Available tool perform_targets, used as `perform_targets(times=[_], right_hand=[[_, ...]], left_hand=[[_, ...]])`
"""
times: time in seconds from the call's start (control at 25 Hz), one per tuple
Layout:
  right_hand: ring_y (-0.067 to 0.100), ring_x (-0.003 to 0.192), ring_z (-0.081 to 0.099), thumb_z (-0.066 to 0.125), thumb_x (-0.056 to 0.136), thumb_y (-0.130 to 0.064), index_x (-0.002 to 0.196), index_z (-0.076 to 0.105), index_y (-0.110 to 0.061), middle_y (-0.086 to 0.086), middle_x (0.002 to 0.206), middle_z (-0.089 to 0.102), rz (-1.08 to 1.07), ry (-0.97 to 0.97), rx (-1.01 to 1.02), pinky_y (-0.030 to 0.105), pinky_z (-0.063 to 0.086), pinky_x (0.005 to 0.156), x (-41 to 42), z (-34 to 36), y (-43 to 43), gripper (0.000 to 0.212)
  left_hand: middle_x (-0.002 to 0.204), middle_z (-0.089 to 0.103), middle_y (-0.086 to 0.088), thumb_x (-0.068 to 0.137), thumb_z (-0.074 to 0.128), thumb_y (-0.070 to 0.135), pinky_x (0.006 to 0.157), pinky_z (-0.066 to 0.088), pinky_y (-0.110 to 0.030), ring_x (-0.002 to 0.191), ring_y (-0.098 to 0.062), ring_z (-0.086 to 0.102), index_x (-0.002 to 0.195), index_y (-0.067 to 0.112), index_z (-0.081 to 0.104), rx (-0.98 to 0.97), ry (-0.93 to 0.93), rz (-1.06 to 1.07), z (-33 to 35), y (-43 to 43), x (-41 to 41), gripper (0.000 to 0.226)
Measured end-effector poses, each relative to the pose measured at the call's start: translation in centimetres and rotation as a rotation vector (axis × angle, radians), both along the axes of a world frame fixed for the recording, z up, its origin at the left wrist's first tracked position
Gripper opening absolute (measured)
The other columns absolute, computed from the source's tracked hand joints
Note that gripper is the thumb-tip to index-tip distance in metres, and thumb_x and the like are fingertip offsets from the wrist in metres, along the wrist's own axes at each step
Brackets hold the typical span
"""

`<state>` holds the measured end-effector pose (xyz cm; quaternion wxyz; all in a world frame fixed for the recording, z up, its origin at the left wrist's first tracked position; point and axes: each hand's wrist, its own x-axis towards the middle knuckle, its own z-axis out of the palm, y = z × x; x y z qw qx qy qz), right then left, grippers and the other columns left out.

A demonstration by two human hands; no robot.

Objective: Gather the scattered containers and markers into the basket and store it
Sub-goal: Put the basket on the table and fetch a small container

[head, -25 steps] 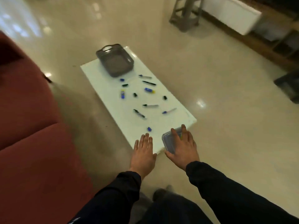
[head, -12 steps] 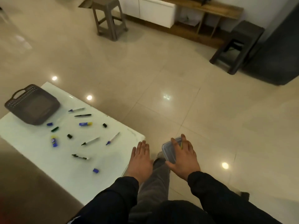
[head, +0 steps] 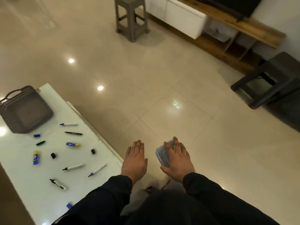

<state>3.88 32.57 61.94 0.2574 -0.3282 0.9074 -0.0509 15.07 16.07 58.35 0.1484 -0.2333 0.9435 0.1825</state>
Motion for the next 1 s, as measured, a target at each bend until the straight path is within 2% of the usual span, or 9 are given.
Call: perform_targets(times=[0.28, 0.44, 0.68, 1.0], right_hand=[[0.036, 0.151, 0.007, 0.067, 0.081, -0.059, 0.157, 0.010, -0.034, 0.006, 0.164, -0.013, 0.299, 0.007, -0.008, 0.053, 0.021, 0.121, -17.3, -1.5, -10.6, 0.098], [0.036, 0.149, 0.011, 0.067, 0.080, -0.058, 0.155, 0.013, -0.034, 0.007, 0.164, -0.008, 0.528, 0.007, -0.056, 0.052, 0.025, 0.120, -23.1, -0.5, -19.0, 0.095], [0.034, 0.149, 0.014, 0.071, 0.078, -0.060, 0.153, 0.012, -0.039, 0.003, 0.164, -0.006, 0.847, -0.033, -0.076, 0.052, 0.027, 0.120, -24.8, -1.0, -35.0, 0.098], [0.034, 0.149, 0.014, 0.070, 0.078, -0.059, 0.153, 0.012, -0.037, 0.004, 0.165, -0.007, 1.100, 0.001, -0.013, 0.051, 0.026, 0.119, -20.6, -2.5, -57.6, 0.098]], left_hand=[[0.164, -0.004, -0.008, 0.102, 0.032, 0.038, 0.122, 0.000, -0.042, 0.151, -0.023, -0.006, 0.155, 0.012, 0.000, -0.058, 0.002, 0.332, -0.3, -7.2, -10.9, 0.068], [0.164, 0.003, -0.007, 0.100, 0.034, 0.039, 0.122, 0.003, -0.042, 0.151, -0.023, -0.001, 0.155, 0.012, 0.004, -0.075, -0.008, 0.543, 1.4, -11.0, -14.4, 0.069], [0.164, 0.002, -0.007, 0.099, 0.033, 0.039, 0.122, 0.005, -0.042, 0.151, -0.022, -0.002, 0.155, 0.011, 0.004, -0.077, -0.009, 0.892, 1.2, -20.4, -14.8, 0.069], [0.164, 0.006, -0.009, 0.099, 0.038, 0.037, 0.122, 0.007, -0.041, 0.151, -0.023, 0.002, 0.155, 0.011, 0.007, -0.015, 0.077, 1.218, -2.1, -37.5, -11.2, 0.069]])
